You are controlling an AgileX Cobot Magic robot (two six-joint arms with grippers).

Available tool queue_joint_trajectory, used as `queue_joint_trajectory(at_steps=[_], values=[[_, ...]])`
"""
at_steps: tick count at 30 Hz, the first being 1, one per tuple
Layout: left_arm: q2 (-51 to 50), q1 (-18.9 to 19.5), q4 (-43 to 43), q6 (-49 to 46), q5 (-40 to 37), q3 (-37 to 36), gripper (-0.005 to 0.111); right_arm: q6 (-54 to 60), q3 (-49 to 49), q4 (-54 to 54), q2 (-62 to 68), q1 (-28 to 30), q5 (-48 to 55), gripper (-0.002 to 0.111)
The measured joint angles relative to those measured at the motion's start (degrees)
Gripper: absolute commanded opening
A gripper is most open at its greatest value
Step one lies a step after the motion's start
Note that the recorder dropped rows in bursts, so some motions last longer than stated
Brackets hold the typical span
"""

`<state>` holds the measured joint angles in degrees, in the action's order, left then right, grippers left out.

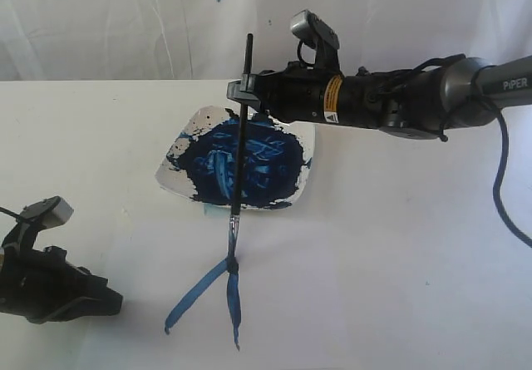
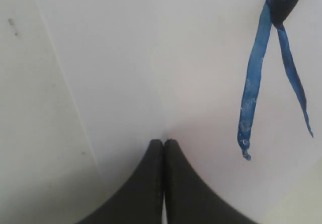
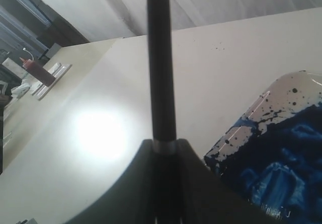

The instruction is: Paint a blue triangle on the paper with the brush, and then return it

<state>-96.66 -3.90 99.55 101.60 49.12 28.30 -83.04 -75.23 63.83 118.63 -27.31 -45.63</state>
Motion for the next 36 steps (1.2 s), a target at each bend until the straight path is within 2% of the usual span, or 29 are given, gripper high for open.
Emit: queue_joint_trajectory(at_steps=[12, 16, 21, 28, 36], values=[[0.0, 0.0, 0.0, 0.0, 0.0, 0.0, 0.0, -2.43, 0.0, 2.52, -5.12, 0.0, -0.22, 0.0], [0.0, 0.0, 0.0, 0.0, 0.0, 0.0, 0.0, -8.01, 0.25, 8.33, -8.62, 0.0, -1.56, 0.0], [0.0, 0.0, 0.0, 0.0, 0.0, 0.0, 0.0, -12.11, 5.05, 15.48, -11.44, -0.19, -5.74, 0.0], [0.0, 0.0, 0.0, 0.0, 0.0, 0.0, 0.0, -12.35, 7.17, 21.52, -11.92, -2.24, -7.8, 0.0], [0.0, 0.0, 0.0, 0.0, 0.0, 0.0, 0.0, -7.55, 7.17, 19.18, -11.92, -5.36, -3.75, 0.0]])
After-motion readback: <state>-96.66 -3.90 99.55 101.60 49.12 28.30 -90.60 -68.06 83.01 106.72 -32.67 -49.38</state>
